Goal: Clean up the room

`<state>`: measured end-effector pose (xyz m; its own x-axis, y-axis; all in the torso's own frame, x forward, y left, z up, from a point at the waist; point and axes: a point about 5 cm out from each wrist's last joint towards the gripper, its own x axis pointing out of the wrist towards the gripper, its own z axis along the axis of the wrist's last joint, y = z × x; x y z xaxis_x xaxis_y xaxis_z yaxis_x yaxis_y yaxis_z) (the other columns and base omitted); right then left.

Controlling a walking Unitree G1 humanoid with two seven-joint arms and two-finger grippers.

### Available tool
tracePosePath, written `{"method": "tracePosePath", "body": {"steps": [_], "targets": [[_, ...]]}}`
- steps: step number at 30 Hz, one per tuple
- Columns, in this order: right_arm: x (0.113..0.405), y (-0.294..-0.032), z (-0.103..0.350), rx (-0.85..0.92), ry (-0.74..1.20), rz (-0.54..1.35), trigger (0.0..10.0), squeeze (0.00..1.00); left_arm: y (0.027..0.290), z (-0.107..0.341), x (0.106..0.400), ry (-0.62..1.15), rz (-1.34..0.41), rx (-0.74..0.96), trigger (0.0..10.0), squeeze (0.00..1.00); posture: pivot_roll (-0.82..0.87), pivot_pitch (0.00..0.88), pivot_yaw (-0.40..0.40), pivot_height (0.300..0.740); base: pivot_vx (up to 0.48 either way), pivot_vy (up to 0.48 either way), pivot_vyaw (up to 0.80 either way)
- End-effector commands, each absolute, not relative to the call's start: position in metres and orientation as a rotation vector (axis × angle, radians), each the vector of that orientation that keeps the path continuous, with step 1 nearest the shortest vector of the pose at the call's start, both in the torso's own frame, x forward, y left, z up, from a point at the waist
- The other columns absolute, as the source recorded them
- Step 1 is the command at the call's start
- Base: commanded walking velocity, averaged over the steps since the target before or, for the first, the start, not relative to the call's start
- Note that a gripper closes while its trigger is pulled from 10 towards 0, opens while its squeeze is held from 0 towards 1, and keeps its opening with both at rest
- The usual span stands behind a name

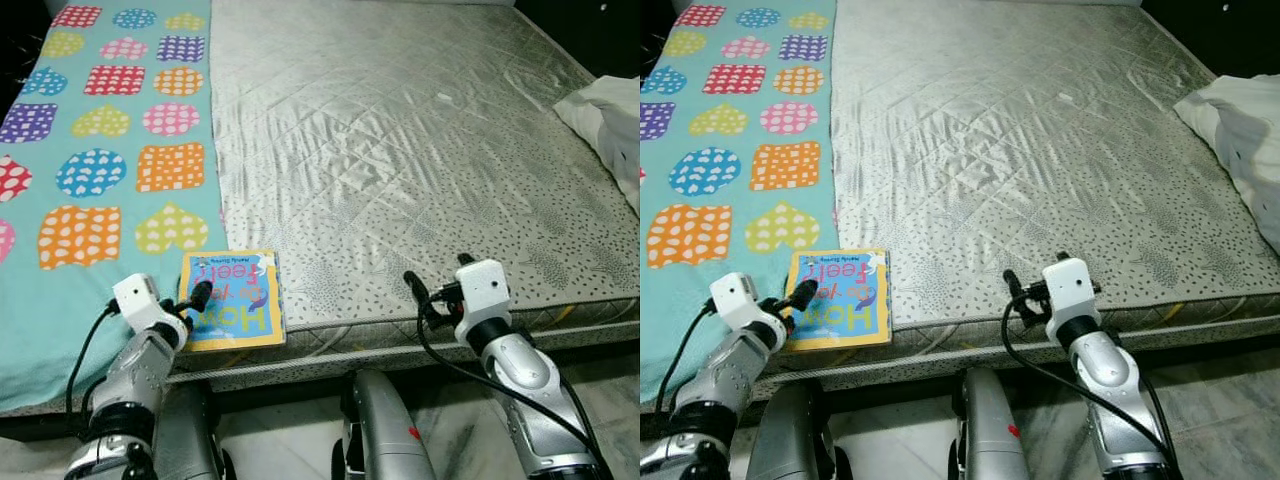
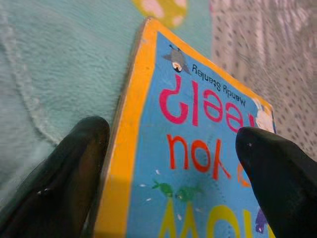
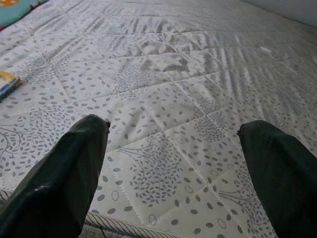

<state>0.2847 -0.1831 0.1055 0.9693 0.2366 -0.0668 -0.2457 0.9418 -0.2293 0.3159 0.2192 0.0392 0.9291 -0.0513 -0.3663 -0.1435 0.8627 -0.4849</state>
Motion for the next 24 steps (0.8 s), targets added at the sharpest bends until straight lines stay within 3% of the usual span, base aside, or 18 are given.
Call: {"method": "tracePosePath", "body": {"steps": [1, 7, 13, 18, 19, 20, 21, 24], "targets": [[0.285, -0.189, 0.109, -0.250, 0.033, 0.227, 10.0, 0.00, 0.211, 0.028, 0.311, 0.453, 0.015, -0.526, 10.0, 0.00, -0.21, 0.135, -0.084, 0.563, 0.000, 0.000, 0.00], [0.285, -0.190, 0.111, -0.255, 0.027, 0.223, 10.0, 0.00, 0.195, 0.018, 0.306, 0.527, -0.044, -0.598, 10.0, 0.00, -0.21, 0.139, -0.086, 0.563, 0.000, 0.000, 0.00], [0.285, -0.190, 0.112, -0.259, 0.024, 0.221, 10.0, 0.00, 0.177, 0.018, 0.305, 0.571, -0.130, -0.865, 10.0, 0.00, -0.21, 0.137, -0.083, 0.563, 0.000, 0.000, 0.00], [0.286, -0.190, 0.113, -0.260, 0.020, 0.219, 10.0, 0.00, 0.175, 0.017, 0.303, 0.589, -0.146, -0.931, 10.0, 0.00, -0.21, 0.134, -0.084, 0.563, 0.000, 0.000, 0.00], [0.287, -0.190, 0.113, -0.261, 0.019, 0.220, 10.0, 0.00, 0.175, 0.017, 0.304, 0.589, -0.150, -0.943, 3.4, 0.00, -0.21, 0.133, -0.084, 0.563, 0.000, 0.000, 0.00], [0.287, -0.189, 0.113, -0.262, 0.018, 0.221, 10.0, 0.00, 0.175, 0.017, 0.304, 0.590, -0.157, -0.950, 3.4, 0.00, -0.21, 0.133, -0.084, 0.563, 0.000, 0.000, 0.00], [0.287, -0.189, 0.113, -0.263, 0.018, 0.221, 10.0, 0.00, 0.175, 0.018, 0.304, 0.591, -0.162, -0.953, 0.0, 0.00, -0.21, 0.132, -0.084, 0.563, 0.000, 0.000, 0.00], [0.288, -0.190, 0.113, -0.265, 0.016, 0.220, 10.0, 0.00, 0.173, 0.019, 0.305, 0.595, -0.194, -0.967, 0.0, 0.00, -0.21, 0.129, -0.084, 0.563, 0.000, 0.000, 0.00]]}}
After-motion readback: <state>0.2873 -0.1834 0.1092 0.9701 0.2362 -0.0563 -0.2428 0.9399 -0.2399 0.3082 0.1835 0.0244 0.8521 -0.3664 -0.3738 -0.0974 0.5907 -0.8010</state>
